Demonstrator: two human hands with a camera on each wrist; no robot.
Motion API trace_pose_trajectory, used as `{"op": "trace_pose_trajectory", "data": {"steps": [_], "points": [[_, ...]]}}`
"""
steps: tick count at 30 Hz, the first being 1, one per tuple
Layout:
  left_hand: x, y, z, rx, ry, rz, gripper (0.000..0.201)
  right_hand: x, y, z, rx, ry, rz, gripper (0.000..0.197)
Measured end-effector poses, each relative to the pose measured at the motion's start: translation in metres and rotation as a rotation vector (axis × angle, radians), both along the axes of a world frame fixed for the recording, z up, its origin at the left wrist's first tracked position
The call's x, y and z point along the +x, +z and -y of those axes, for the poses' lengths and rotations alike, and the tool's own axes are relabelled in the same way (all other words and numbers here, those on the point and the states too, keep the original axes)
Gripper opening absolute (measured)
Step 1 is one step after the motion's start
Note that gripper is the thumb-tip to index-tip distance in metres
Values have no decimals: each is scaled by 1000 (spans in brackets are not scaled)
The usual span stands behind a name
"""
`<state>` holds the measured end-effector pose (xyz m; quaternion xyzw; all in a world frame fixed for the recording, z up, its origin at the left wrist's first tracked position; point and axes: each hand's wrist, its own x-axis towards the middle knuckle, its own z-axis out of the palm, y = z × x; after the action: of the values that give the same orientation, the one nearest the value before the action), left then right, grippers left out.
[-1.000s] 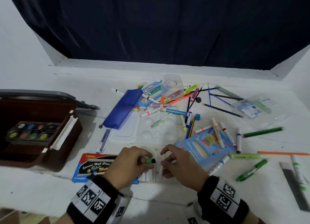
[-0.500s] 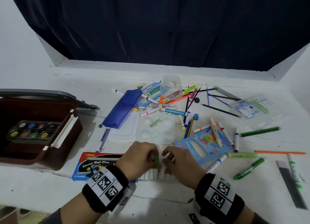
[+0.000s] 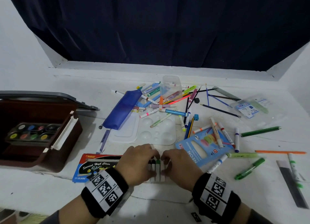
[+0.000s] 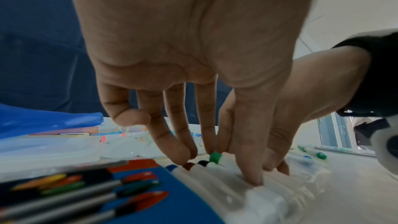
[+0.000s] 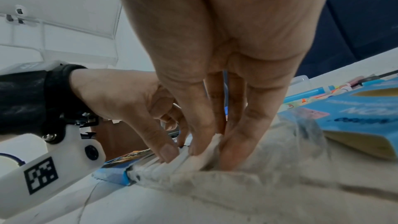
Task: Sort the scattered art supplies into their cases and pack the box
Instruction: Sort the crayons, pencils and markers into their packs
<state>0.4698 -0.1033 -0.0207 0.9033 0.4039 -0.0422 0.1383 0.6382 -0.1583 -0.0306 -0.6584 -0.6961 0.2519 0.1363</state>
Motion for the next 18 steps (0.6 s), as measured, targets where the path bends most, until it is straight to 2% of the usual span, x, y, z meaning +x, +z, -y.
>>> {"op": "trace_pose_trajectory", "data": {"steps": [6, 18], "points": [[-1, 3, -1, -14, -17, 8, 31, -2, 1, -3, -31, 12, 53, 27], [6, 1, -8, 19, 37, -54, 37, -4, 4, -4, -43, 114, 142, 28]]}}
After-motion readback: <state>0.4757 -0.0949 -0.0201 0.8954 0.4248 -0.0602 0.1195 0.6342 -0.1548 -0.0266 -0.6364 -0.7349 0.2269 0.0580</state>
